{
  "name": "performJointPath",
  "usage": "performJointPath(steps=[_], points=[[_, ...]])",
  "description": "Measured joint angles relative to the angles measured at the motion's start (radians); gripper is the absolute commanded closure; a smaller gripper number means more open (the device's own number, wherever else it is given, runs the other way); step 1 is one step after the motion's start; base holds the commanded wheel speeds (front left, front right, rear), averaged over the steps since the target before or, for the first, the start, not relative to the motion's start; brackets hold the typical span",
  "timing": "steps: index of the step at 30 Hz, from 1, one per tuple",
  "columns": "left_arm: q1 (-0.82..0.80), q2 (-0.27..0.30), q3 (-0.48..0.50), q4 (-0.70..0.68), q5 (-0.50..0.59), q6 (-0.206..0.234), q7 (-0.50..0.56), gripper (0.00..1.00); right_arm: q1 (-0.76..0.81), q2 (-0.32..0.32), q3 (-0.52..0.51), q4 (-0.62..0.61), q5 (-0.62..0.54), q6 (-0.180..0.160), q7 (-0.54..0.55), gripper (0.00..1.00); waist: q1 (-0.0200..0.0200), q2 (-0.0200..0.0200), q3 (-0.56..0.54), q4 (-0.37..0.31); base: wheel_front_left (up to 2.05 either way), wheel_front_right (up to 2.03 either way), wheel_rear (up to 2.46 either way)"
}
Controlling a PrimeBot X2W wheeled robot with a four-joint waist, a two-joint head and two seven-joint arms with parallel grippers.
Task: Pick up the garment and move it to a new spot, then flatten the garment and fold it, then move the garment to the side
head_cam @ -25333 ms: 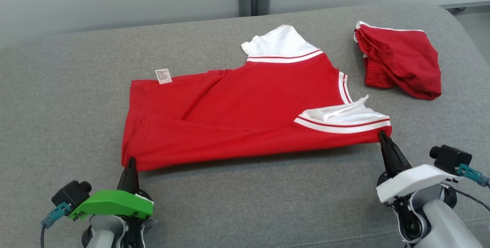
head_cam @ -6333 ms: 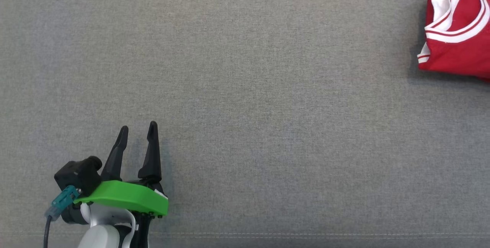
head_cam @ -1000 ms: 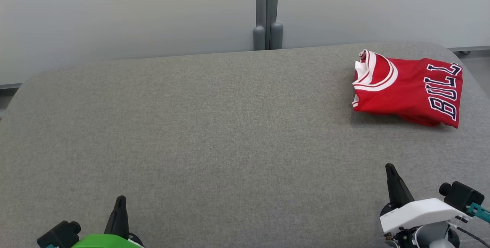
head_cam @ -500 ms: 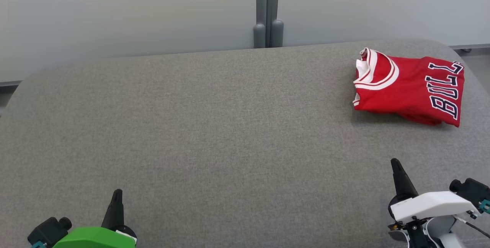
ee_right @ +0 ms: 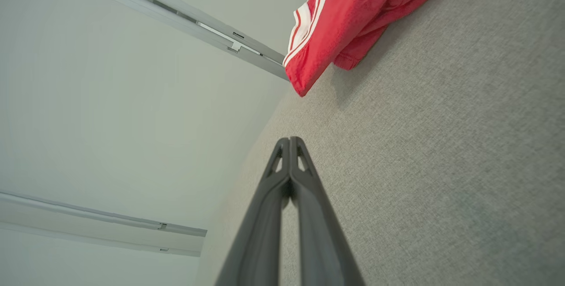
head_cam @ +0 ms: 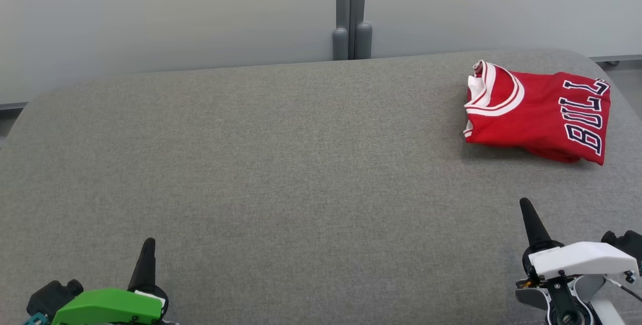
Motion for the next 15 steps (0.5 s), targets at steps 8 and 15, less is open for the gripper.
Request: performJointPath(steps=[8, 15], points=[[-0.019, 0.001, 0.011, 0.007, -0.087, -0.018, 0.025, 1.0, -0.021, 0.0, -0.024, 0.014, 0.098, 0.017, 0.018, 1.0, 0.0, 0.0, 0.004, 0.001, 0.0, 0.0, 0.0], [-0.036, 0.001, 0.031, 0.018, -0.162, -0.036, 0.044, 1.0, -0.039, 0.0, -0.047, 0.026, 0.191, 0.035, 0.041, 1.0, 0.0, 0.0, 0.008, 0.002, 0.0, 0.0, 0.0]])
